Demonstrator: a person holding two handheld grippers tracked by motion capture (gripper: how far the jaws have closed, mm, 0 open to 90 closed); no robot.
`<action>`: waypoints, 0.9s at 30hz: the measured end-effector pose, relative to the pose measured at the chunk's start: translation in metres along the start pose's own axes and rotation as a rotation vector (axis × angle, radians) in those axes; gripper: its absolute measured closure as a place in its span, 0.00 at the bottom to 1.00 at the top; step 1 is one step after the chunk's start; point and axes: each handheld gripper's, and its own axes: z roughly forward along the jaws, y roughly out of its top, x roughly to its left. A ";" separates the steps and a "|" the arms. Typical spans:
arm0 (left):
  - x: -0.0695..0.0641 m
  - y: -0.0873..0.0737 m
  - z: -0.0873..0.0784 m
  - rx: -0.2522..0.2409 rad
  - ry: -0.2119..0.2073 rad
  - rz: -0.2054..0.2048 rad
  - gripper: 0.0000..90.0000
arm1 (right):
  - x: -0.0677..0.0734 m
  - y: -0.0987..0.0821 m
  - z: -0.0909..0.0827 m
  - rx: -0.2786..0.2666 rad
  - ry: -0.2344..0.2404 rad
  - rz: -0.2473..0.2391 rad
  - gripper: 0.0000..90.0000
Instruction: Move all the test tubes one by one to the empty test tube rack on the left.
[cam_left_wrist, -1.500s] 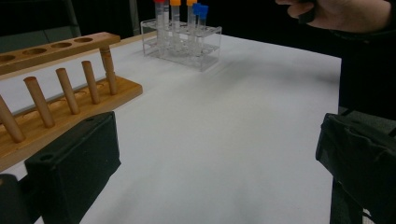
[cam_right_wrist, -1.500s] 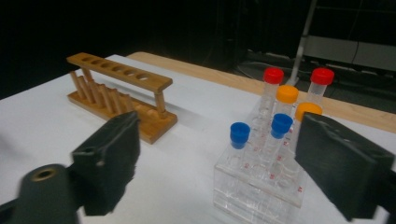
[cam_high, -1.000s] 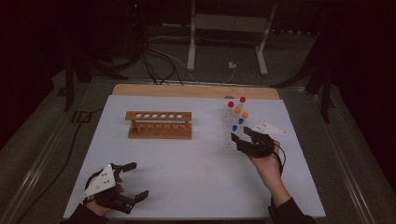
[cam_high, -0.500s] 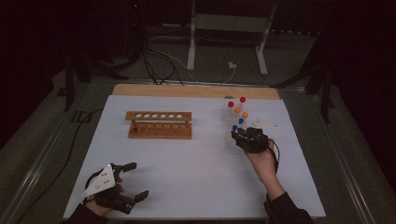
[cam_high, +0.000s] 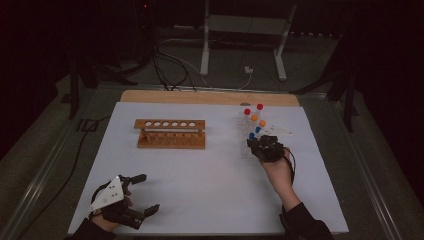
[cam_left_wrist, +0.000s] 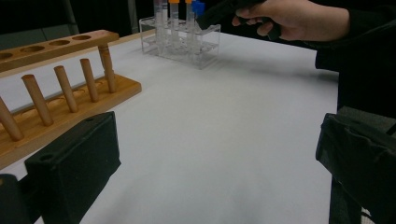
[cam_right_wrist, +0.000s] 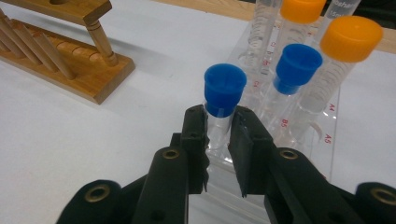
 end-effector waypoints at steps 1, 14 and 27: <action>0.000 0.000 0.000 0.001 0.000 0.000 0.01 | 0.001 0.000 0.001 -0.004 -0.003 -0.009 0.85; 0.000 -0.001 0.001 0.012 -0.001 -0.003 0.01 | 0.004 0.007 -0.018 -0.068 -0.014 -0.055 0.86; 0.000 0.001 0.004 0.028 0.001 0.006 0.01 | 0.022 0.026 -0.058 -0.180 0.007 -0.113 0.86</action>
